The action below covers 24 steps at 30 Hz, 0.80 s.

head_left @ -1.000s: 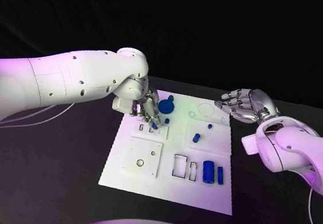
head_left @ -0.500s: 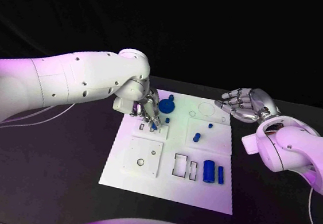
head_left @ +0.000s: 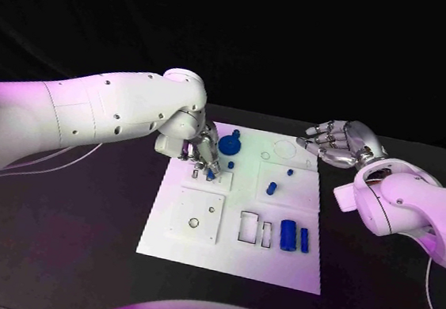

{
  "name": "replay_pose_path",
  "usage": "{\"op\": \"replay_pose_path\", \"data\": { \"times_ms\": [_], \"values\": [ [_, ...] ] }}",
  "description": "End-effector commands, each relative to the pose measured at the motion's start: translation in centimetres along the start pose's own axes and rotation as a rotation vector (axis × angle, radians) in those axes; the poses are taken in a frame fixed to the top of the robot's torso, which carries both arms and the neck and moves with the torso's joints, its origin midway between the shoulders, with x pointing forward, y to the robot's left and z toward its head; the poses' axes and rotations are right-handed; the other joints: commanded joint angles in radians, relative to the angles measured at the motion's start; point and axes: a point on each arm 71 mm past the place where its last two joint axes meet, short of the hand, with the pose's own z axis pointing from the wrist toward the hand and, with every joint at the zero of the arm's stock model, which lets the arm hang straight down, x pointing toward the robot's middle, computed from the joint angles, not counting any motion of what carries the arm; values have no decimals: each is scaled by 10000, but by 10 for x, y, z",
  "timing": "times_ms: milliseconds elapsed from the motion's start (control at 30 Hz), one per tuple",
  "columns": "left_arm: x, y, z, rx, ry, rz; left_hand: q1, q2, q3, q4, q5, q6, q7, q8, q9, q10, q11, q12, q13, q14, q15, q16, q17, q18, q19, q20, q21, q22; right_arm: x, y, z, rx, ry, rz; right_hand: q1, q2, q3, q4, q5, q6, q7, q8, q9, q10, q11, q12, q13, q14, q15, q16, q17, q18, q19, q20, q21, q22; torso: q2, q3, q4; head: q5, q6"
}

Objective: Assemble the parts on the task board

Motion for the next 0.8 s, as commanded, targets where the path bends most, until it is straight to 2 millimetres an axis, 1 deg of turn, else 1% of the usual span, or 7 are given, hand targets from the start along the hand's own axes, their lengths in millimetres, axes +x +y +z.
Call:
{"op": "replay_pose_path", "data": {
  "times_ms": [33,533,733,800],
  "values": [
    [2,0,1,-186,165,297,-118,13,1982,-2028,46,37,-106,39,20,32,-21,17,9,956,37,53,2270,-177,158,49,23,1425,1,1,0,-152,37,-85,6,95,-56,-6,29,-72,943,54,-9,-40,27,-35,-15,-65,-16,-58,-8,-142,-44,2,-16,-9,-4,-6,9,-9,-7],
    [3,2,2,-311,179,455,-163,13,1981,-2065,127,48,-115,59,31,66,-21,49,20,961,36,79,2295,-180,163,48,33,1438,0,1,0,-167,18,-84,6,95,-56,-6,29,-72,943,54,-9,-40,27,-35,-15,-65,-16,-58,-8,-142,-44,2,-16,-9,-2,-1,9,9,-27],
    [2,3,2,-340,110,453,-184,15,1982,-2085,170,59,-119,69,35,76,-24,56,15,961,36,80,2296,-183,168,47,43,1447,0,1,0,-169,23,-84,6,95,-56,-6,29,-72,943,54,-9,-40,27,-35,-15,-65,-16,-58,-8,-142,-44,2,-16,-9,-2,1,6,7,-16],
    [2,4,2,-352,94,450,-198,17,1983,-2096,198,64,-120,76,38,81,-24,60,13,962,36,82,2298,-181,164,47,38,1445,0,1,0,-169,21,-84,6,95,-56,-6,29,-72,943,54,-9,-40,27,-35,-15,-65,-16,-58,-8,-142,-44,2,-16,-9,-4,0,2,-26,-11]
  ]
}}
